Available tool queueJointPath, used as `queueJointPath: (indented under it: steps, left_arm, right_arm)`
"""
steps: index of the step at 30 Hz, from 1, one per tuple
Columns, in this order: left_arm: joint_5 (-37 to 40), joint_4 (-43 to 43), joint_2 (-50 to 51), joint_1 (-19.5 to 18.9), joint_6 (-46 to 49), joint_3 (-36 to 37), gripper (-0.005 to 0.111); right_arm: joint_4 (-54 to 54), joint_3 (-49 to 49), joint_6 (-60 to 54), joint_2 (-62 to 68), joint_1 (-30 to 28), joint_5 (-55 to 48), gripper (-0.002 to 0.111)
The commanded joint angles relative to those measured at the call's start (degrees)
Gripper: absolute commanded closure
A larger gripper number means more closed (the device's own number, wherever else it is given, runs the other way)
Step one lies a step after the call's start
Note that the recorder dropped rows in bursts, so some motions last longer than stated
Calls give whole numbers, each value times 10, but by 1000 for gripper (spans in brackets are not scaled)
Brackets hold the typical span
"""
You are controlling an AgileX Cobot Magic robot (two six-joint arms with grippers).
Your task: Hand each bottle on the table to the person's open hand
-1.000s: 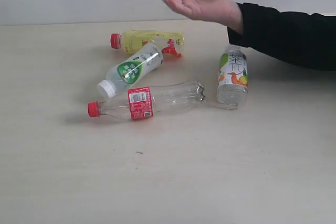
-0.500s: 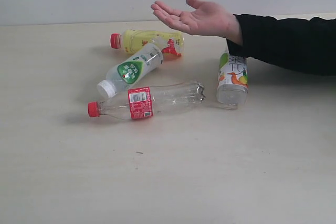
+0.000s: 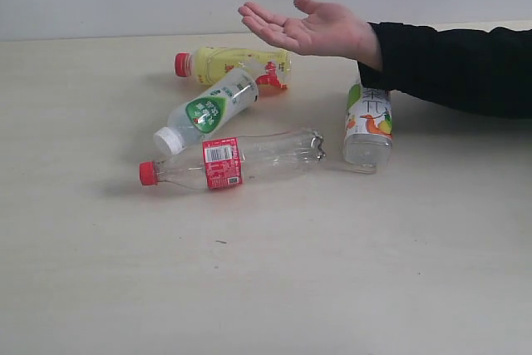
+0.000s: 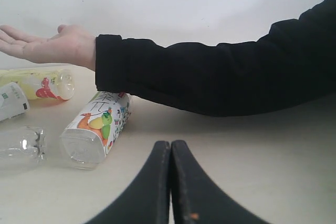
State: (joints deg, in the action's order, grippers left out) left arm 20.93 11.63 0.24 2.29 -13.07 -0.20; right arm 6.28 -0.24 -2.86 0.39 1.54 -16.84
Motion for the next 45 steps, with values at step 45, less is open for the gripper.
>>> queueJointPath:
  steps: [45]
  left_arm:
    - [336,-41,964,352,153,-801,93]
  right_arm:
    - [-2,2,-1,-4,-2,3,108]
